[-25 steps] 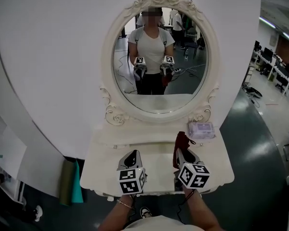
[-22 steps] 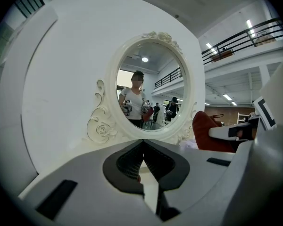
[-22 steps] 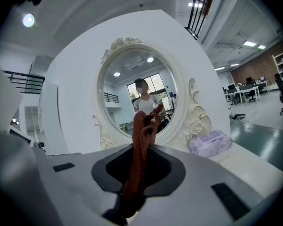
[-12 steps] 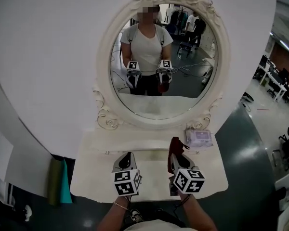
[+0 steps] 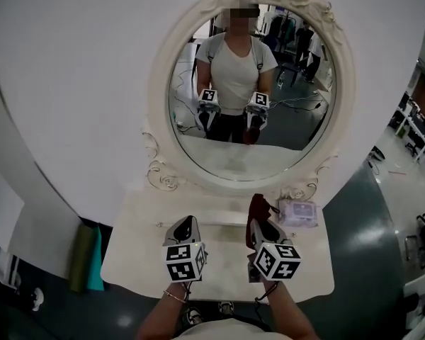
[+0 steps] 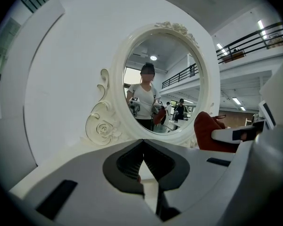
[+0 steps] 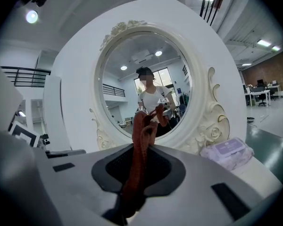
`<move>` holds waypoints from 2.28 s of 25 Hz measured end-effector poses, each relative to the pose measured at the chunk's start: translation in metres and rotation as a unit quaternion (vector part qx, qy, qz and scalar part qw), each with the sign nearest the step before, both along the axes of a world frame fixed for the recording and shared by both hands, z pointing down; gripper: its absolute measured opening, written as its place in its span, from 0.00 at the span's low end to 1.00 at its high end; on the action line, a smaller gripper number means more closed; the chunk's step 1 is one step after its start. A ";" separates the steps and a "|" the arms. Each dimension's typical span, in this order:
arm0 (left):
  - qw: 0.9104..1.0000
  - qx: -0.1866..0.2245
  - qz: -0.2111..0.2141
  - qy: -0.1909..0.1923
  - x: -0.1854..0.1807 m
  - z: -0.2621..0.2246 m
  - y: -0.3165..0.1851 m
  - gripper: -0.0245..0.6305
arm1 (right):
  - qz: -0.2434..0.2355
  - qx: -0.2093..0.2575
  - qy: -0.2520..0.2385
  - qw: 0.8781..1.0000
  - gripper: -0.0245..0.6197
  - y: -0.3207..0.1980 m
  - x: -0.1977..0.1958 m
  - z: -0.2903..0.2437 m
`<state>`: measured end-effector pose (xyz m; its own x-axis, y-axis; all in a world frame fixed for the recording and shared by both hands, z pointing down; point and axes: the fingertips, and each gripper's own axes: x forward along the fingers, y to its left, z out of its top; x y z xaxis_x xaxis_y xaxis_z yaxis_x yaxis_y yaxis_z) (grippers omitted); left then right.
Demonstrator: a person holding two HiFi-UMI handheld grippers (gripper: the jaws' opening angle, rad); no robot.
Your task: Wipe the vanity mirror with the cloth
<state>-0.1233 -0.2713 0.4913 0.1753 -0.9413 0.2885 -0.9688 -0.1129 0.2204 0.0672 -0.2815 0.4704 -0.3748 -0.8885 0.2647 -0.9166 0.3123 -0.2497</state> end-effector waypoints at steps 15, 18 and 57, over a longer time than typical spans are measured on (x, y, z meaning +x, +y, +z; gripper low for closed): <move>0.999 0.034 0.023 -0.002 0.023 -0.040 -0.038 0.05 | -0.042 0.036 0.031 0.998 0.14 -0.032 0.005 -0.042; 0.998 0.048 0.029 -0.011 0.021 -0.064 -0.052 0.05 | -0.064 0.060 0.041 0.995 0.14 -0.045 -0.006 -0.068; 0.984 0.165 -0.008 -0.067 -0.076 -0.319 -0.125 0.05 | -0.076 0.371 0.466 0.800 0.14 -0.137 -0.166 -0.391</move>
